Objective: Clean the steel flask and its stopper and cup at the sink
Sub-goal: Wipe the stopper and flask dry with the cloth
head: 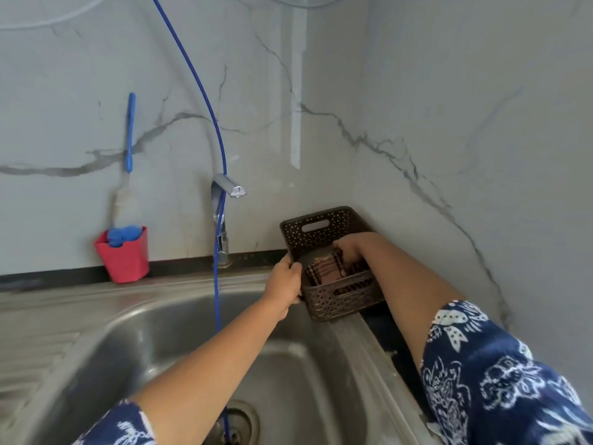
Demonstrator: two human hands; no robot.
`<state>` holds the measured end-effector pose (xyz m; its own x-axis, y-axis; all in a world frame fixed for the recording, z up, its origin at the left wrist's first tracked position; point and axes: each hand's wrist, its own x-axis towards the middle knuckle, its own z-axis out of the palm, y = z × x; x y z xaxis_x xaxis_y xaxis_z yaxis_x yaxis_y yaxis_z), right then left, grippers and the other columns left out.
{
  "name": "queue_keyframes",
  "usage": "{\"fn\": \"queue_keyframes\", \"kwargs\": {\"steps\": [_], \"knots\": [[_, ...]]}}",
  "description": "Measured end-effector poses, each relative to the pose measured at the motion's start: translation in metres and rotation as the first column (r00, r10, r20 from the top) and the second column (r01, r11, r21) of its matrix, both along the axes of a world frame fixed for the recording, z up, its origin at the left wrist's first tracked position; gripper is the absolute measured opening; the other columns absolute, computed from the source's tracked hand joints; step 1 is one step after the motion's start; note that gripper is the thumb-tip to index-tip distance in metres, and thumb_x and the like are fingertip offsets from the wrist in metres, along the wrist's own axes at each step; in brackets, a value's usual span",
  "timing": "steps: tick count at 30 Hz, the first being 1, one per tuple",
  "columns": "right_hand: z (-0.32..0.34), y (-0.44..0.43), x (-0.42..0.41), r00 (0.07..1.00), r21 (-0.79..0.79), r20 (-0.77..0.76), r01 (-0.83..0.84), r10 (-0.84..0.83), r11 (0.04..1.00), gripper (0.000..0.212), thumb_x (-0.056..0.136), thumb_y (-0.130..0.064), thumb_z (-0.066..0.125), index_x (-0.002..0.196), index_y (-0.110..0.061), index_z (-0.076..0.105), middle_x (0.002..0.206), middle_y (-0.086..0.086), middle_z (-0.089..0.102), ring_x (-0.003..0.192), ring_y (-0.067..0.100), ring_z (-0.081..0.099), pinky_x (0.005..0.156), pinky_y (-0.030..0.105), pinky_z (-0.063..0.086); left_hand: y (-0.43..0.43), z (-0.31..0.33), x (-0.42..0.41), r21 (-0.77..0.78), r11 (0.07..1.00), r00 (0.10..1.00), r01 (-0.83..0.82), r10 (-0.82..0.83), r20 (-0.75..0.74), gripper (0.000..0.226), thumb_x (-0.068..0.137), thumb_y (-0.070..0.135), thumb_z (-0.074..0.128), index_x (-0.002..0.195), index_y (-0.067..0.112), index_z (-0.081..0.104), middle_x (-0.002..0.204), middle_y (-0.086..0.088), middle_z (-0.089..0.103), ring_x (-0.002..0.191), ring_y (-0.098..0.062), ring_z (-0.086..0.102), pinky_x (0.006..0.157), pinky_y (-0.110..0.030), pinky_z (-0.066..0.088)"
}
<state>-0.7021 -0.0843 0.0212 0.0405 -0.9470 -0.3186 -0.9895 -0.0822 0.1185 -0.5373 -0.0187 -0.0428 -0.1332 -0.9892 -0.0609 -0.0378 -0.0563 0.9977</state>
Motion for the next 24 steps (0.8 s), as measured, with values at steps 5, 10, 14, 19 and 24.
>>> {"fn": "queue_keyframes", "kwargs": {"steps": [5,10,14,19,24], "knots": [[0.001,0.004,0.004,1.000,-0.142,0.015,0.009,-0.007,0.990,0.046,0.071,-0.022,0.081,0.111,-0.010,0.064,0.111,0.008,0.061,0.101,0.025,0.059,0.084,0.032,0.049,0.000,0.001,-0.004,-0.020,0.999,0.999,-0.027,0.026,-0.043,0.026,0.103,0.019,0.031,0.107,0.027,0.055,0.090,0.000,0.065,0.081,-0.015,0.061,0.079,-0.042,0.053],[0.014,0.012,0.004,0.988,-0.214,0.156,0.027,0.007,0.977,0.021,0.076,-0.023,0.073,0.092,-0.014,0.062,0.106,0.009,0.062,0.093,0.022,0.057,0.072,0.029,0.042,-0.002,0.008,-0.008,-0.018,0.999,0.999,-0.037,0.038,0.029,0.023,0.101,0.022,0.034,0.105,0.025,0.057,0.102,-0.004,0.066,0.095,-0.025,0.062,0.085,-0.050,0.053],[0.040,0.026,0.006,0.981,-0.391,0.192,0.042,0.036,0.919,0.038,0.082,-0.021,0.066,0.117,-0.009,0.058,0.120,0.015,0.059,0.108,0.029,0.056,0.079,0.029,0.041,-0.002,0.015,-0.013,-0.002,0.999,0.999,-0.040,0.040,0.024,0.023,0.100,0.022,0.034,0.103,0.019,0.057,0.105,-0.009,0.066,0.097,-0.030,0.062,0.082,-0.046,0.053],[0.074,0.057,0.004,0.947,-0.548,0.319,0.160,0.028,0.821,0.023,0.084,-0.015,0.059,0.105,-0.006,0.061,0.107,0.017,0.063,0.099,0.032,0.059,0.070,0.027,0.039,-0.013,0.018,-0.016,0.005,0.999,0.997,-0.036,0.036,0.062,0.028,0.099,0.024,0.039,0.118,0.015,0.057,0.119,-0.013,0.064,0.107,-0.033,0.059,0.095,-0.049,0.049],[0.099,0.093,0.006,0.776,-0.533,0.628,0.377,0.055,0.757,0.015,0.083,-0.009,0.061,0.094,0.000,0.065,0.087,0.013,0.063,0.078,0.026,0.059,0.065,0.029,0.047,0.007,0.043,0.002,0.045,0.999,0.983,0.023,-0.031,0.182,0.057,0.098,0.053,0.036,0.139,0.014,0.044,0.141,-0.011,0.048,0.129,-0.033,0.045,0.101,-0.042,0.040]]}}
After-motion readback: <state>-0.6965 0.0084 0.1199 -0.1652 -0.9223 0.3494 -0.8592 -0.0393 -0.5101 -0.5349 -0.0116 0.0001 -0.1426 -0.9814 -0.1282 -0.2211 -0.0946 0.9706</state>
